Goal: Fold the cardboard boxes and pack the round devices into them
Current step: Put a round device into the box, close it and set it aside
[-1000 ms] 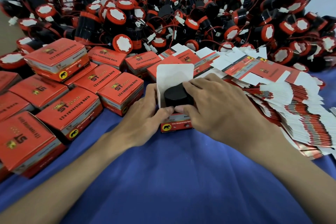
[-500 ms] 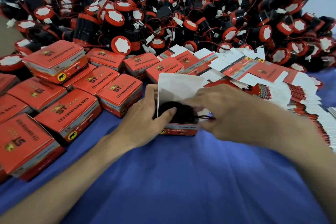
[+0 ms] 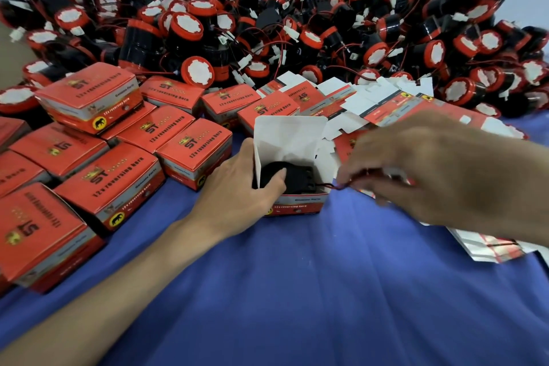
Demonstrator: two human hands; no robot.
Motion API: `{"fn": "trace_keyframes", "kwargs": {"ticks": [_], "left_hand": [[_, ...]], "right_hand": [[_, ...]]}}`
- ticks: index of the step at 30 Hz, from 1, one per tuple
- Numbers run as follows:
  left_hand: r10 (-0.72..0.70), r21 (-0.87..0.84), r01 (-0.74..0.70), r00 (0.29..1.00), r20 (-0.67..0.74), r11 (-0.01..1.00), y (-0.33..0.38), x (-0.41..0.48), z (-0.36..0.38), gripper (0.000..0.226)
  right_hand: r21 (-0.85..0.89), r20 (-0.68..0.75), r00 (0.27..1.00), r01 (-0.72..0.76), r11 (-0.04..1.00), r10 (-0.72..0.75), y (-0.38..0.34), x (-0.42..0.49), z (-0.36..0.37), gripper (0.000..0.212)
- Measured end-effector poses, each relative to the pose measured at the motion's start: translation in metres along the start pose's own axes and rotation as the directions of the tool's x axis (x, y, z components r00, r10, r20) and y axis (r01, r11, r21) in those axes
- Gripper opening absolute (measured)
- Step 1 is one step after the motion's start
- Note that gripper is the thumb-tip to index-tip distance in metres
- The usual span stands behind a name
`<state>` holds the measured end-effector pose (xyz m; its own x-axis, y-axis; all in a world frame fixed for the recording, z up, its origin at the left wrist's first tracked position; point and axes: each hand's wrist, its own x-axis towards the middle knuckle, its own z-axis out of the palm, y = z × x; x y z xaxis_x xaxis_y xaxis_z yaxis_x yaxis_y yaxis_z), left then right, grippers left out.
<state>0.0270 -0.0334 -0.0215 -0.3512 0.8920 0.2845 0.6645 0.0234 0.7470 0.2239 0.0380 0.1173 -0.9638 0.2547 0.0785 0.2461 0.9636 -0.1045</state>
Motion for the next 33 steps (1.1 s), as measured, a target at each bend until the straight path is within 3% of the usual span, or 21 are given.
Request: {"fn": "trace_keyframes", "kwargs": {"ticks": [3, 5, 8, 11, 14, 19, 25, 28, 33], "left_hand": [[-0.001, 0.000, 0.001, 1.000, 0.001, 1.000, -0.001, 0.000, 0.000, 0.035], [0.004, 0.006, -0.004, 1.000, 0.002, 1.000, -0.001, 0.000, 0.000, 0.031], [0.011, 0.018, -0.011, 1.000, 0.011, 1.000, 0.001, 0.000, -0.001, 0.034], [0.022, 0.004, -0.022, 1.000, 0.019, 1.000, 0.002, 0.000, -0.002, 0.044], [0.049, -0.010, -0.048, 0.997, 0.065, 0.999, 0.001, 0.001, -0.004, 0.056], [0.060, -0.135, -0.034, 0.979, 0.195, 0.990, -0.001, 0.000, -0.010, 0.051], [0.102, -0.215, -0.040, 0.953, 0.287, 0.976, -0.004, 0.000, -0.015, 0.063], [0.068, -0.174, -0.025, 0.967, 0.244, 0.985, -0.002, 0.000, -0.011, 0.061], [0.015, -0.107, 0.000, 0.990, 0.141, 0.994, 0.006, -0.002, -0.005, 0.060]], "right_hand": [[0.021, -0.253, 0.961, 0.123, 0.992, -0.114, -0.004, 0.008, 0.002, 0.012], [0.221, -0.255, 0.966, 0.107, 0.969, -0.048, -0.008, 0.016, 0.013, 0.004], [0.512, -0.140, 0.984, -0.021, 0.858, 0.108, -0.010, 0.028, 0.034, 0.008], [0.422, -0.170, 0.984, 0.020, 0.906, 0.058, -0.009, 0.037, 0.056, 0.002], [0.285, -0.236, 0.971, 0.031, 0.958, 0.039, -0.005, 0.042, 0.069, 0.015], [0.095, -0.308, 0.951, 0.000, 0.995, 0.030, 0.001, 0.045, 0.081, 0.021], [0.036, -0.433, 0.885, -0.173, 0.984, 0.172, 0.000, 0.045, 0.090, 0.028], [0.044, -0.498, 0.841, -0.216, 0.975, 0.208, -0.006, 0.046, 0.094, 0.032], [0.205, -0.435, 0.870, -0.155, 0.966, 0.232, -0.008, 0.047, 0.091, 0.036]]}}
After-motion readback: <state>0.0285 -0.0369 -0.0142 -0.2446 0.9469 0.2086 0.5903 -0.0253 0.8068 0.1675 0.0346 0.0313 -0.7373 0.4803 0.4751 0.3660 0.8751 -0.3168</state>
